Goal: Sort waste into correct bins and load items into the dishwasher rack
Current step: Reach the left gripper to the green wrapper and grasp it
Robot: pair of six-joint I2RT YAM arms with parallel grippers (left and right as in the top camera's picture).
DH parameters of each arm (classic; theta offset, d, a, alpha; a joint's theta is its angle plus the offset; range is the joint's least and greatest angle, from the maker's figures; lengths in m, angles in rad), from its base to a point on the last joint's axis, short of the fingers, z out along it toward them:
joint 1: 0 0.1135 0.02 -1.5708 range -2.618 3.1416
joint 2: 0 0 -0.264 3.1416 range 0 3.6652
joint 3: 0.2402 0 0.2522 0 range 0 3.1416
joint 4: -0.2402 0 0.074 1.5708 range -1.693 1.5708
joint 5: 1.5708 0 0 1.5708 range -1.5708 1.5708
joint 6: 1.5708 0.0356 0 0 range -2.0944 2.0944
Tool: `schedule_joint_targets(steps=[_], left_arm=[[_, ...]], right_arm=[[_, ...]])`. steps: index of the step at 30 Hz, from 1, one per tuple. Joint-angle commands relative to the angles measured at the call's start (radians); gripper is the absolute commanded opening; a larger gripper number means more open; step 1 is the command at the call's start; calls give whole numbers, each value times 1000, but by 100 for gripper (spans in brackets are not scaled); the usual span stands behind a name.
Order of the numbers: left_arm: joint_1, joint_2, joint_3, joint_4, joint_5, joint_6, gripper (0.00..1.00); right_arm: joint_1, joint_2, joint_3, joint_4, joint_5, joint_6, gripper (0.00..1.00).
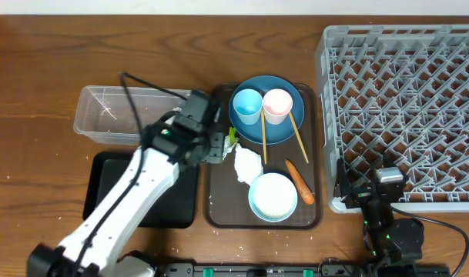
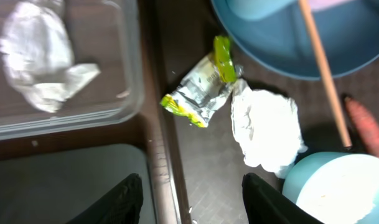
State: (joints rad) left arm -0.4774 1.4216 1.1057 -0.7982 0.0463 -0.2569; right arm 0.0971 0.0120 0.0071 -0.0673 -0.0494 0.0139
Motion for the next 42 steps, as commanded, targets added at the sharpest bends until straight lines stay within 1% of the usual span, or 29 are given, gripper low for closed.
schedule_joint_targets(steps=[1,4,10,14,22,28,29,30,35,37,39,42], left_arm=[[-23,58,3,24,-16,44,54],[-33,112,3,62,-17,72,54],[-35,207,3,140,-34,90,54],[-35,261,3,195,-35,130,53],[-35,369,3,245,-35,191,53],[-35,422,3,285,-30,195,52],[-35,427,3,285,-30,195,50],[-35,434,3,288,-30,195,49],[-35,466,3,295,24,198,49],[-35,473,3,296,24,197,48],[-35,473,3,296,24,197,41],[-35,473,3,296,24,197,35]], right_arm=[[-6,-5,-2,-4,0,-8,99],[-6,-5,-2,-4,0,-8,99],[-6,-5,-2,-4,0,-8,99],[-6,-5,-2,-4,0,-8,99],[-6,-5,-2,-4,0,-8,99],[-6,-5,-2,-4,0,-8,99],[-6,-5,-2,-4,0,-8,99],[-6,-5,-2,-4,0,-8,99],[-6,-5,-2,-4,0,-8,99],[-6,-5,-2,-4,0,-8,99],[-6,-5,-2,-4,0,-8,99],[-6,-5,-2,-4,0,-8,99]])
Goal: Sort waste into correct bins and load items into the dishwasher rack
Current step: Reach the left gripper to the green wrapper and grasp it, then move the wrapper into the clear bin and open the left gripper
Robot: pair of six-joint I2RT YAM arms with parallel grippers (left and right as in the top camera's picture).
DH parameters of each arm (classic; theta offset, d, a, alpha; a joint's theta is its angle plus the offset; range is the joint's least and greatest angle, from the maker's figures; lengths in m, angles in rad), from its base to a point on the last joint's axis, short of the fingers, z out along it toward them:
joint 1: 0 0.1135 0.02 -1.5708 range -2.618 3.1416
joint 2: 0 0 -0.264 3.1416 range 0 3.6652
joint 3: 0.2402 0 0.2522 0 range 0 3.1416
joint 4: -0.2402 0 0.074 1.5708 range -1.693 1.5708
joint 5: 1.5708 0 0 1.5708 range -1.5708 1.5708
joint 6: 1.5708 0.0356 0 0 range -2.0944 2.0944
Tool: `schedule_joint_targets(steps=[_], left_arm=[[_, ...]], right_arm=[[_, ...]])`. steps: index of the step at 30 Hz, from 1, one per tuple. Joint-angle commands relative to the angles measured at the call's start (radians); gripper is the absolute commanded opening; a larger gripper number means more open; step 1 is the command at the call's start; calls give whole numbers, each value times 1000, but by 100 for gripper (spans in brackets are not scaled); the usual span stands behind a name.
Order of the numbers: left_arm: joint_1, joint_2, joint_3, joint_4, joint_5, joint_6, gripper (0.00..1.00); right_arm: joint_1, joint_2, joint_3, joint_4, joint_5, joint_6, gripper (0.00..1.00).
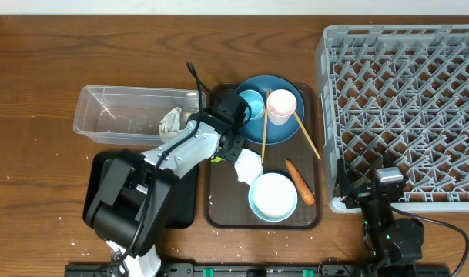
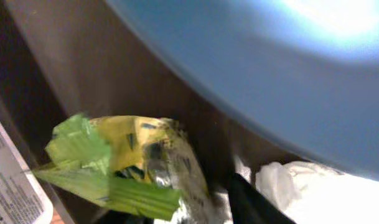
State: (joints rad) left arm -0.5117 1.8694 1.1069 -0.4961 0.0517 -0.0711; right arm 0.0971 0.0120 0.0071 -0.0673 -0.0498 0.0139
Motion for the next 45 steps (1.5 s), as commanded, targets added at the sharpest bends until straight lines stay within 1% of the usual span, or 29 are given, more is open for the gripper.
schedule_joint_targets(steps=[1,6,7,9,10,20,30,34,39,45], left_arm=[[0,26,2,-6,19,11,32],[0,24,2,-11,19,11,20],[0,23,2,-13,19,11,19],[0,14,3,-18,19,11,9],[0,7,3,-22,19,10,6],[0,-97,3,-61,11,-19,6],[0,-282,3,-82,3,-19,6],[2,-359,3,-68,-98,-26,6],[35,-404,3,-47,-266,-105,6],[137,-379,2,-3,-286,-135,9]], right_arm=[[-6,-5,-2,-4,1,-8,99],[-6,-5,-2,-4,1,-8,99],[-6,-5,-2,-4,1,-8,99],[-6,-5,-2,-4,1,-8,99],[-6,-5,-2,-4,1,-8,99],[-6,-5,-2,-4,1,-8,99],[-6,-5,-2,-4,1,-8,99],[-6,-5,-2,-4,1,-8,99],[-6,-5,-2,-4,1,-8,99],[-6,-5,-2,-4,1,-8,99]])
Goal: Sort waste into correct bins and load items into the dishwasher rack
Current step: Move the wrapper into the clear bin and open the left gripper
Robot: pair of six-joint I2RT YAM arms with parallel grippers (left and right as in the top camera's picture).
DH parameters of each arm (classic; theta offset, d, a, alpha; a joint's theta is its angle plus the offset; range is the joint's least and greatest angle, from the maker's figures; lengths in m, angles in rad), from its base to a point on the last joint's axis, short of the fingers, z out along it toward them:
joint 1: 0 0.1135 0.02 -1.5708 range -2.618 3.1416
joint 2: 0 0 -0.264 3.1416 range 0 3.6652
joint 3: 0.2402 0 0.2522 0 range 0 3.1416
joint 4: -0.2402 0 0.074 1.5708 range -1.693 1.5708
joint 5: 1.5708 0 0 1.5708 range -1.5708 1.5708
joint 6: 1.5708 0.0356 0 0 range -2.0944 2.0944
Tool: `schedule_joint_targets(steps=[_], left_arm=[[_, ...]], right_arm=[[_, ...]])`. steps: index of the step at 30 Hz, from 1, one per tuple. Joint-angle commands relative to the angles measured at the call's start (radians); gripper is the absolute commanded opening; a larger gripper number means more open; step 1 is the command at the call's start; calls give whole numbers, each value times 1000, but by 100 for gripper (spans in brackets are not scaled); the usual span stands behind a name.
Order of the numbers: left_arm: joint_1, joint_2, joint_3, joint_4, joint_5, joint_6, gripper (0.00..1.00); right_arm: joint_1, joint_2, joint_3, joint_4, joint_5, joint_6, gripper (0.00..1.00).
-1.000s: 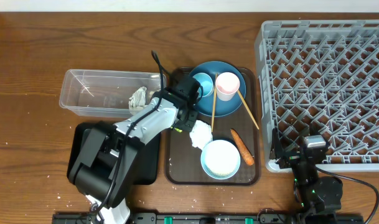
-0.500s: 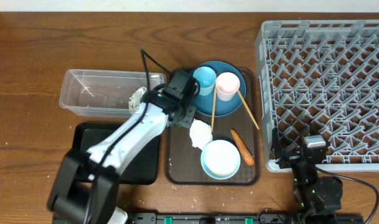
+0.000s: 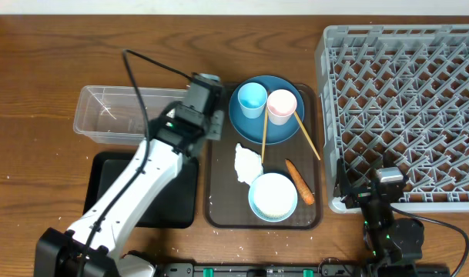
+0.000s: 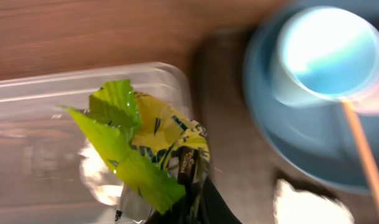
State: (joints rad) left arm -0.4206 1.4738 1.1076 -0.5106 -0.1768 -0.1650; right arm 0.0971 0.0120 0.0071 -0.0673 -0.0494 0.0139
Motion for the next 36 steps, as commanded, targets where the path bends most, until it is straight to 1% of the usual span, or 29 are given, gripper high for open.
schedule_joint_targets(steps=[1,4,7,12,17,23,24,25,27,31,36], left_arm=[[69,23,2,16,-57,-53,9],[130,36,2,23,-56,-84,13],[186,43,2,22,-56,-85,13],[268,44,2,23,-50,-130,13],[310,44,2,21,-44,-152,13],[316,60,1,19,-44,-156,14],[316,69,1,19,-45,-156,17],[316,76,1,19,-45,-156,24],[316,93,1,19,-45,-156,35],[315,105,2,10,-25,-155,46],[312,16,2,-74,150,-182,48]], right_arm=[[-6,-5,-2,-4,1,-8,99],[-6,-5,-2,-4,0,-8,99],[-6,-5,-2,-4,0,-8,99],[-6,-5,-2,-4,1,-8,99],[-6,-5,-2,-4,0,-8,99],[-6,-5,-2,-4,0,-8,99],[-6,-5,-2,-4,0,-8,99],[-6,-5,-2,-4,0,-8,99],[-6,-5,-2,-4,0,-8,99],[-6,-5,-2,-4,0,-8,99],[-6,-5,-2,-4,0,-8,99]])
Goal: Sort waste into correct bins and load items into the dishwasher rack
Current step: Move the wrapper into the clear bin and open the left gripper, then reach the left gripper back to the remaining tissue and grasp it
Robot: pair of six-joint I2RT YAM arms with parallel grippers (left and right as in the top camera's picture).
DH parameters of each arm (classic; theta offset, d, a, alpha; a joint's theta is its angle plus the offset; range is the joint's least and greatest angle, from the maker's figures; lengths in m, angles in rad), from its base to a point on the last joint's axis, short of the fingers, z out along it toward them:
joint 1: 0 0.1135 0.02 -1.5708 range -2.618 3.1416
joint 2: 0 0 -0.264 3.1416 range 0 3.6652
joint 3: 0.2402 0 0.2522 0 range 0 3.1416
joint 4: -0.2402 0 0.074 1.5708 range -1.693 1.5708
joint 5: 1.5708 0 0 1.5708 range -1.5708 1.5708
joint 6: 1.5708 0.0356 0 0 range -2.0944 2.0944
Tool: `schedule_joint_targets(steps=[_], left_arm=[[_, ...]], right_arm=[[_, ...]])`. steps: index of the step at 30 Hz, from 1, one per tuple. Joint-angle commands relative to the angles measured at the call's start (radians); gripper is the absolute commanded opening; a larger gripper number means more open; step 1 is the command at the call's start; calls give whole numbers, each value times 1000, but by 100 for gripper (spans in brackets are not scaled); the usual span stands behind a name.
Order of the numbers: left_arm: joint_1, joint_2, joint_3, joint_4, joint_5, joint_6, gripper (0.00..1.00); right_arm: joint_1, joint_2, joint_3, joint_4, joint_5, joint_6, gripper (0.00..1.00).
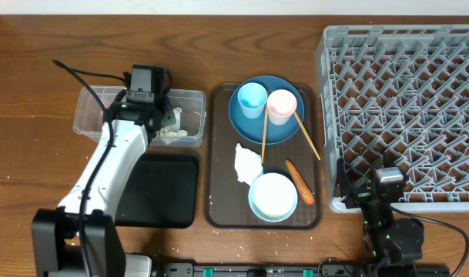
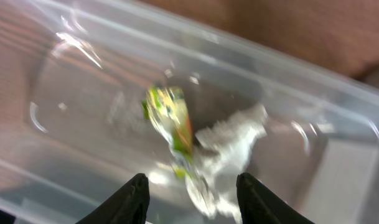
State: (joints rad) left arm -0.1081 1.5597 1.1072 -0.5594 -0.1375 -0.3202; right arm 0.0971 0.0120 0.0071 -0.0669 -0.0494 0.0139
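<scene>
My left gripper (image 1: 152, 115) hangs open over the clear plastic bin (image 1: 95, 127), with nothing between its fingers (image 2: 138, 186). Below it in the bin lie a green and yellow wrapper (image 2: 169, 124) and a crumpled white paper (image 2: 229, 140). On the brown tray (image 1: 219, 208) stand a blue plate (image 1: 284, 131) with a blue cup (image 1: 251, 98), a pink cup (image 1: 278, 104) and two chopsticks (image 1: 263, 135). A white napkin (image 1: 247, 163), a carrot (image 1: 299, 181) and a light blue bowl (image 1: 273, 195) are there too. My right gripper (image 1: 350, 185) rests by the rack; its jaws do not show clearly.
The grey dishwasher rack (image 1: 403, 108) fills the right side. A black bin (image 1: 169, 192) lies in front of the clear bin, partly under my left arm. Brown table shows along the far and left edges.
My left gripper was shut on the green wrapper at the clear bin's right end. Now it is open further left over the bin, and the wrapper lies inside by the crumpled paper.
My left gripper first hung open over the wrapper lying on the tray's left edge. Then it was low at the wrapper beside the blue plate. Later it held the wrapper at the clear bin's end. The wrapper now lies in the bin.
</scene>
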Motion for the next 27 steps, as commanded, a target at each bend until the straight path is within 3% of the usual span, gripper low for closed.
schedule_joint_targets(steps=[1,7,11,17,27], left_arm=[[-1,-98,2,-42,139,-36,48],[-13,-280,2,-138,328,-38,48],[-63,-341,2,-241,340,-41,49],[-198,-314,-9,-346,340,-58,49],[-391,-145,-30,-285,294,-132,49]], right_arm=[[-6,-5,-2,-4,0,-8,99],[-6,-5,-2,-4,0,-8,99],[-6,-5,-2,-4,0,-8,99],[-6,-5,-2,-4,1,-8,99],[-6,-5,-2,-4,0,-8,99]])
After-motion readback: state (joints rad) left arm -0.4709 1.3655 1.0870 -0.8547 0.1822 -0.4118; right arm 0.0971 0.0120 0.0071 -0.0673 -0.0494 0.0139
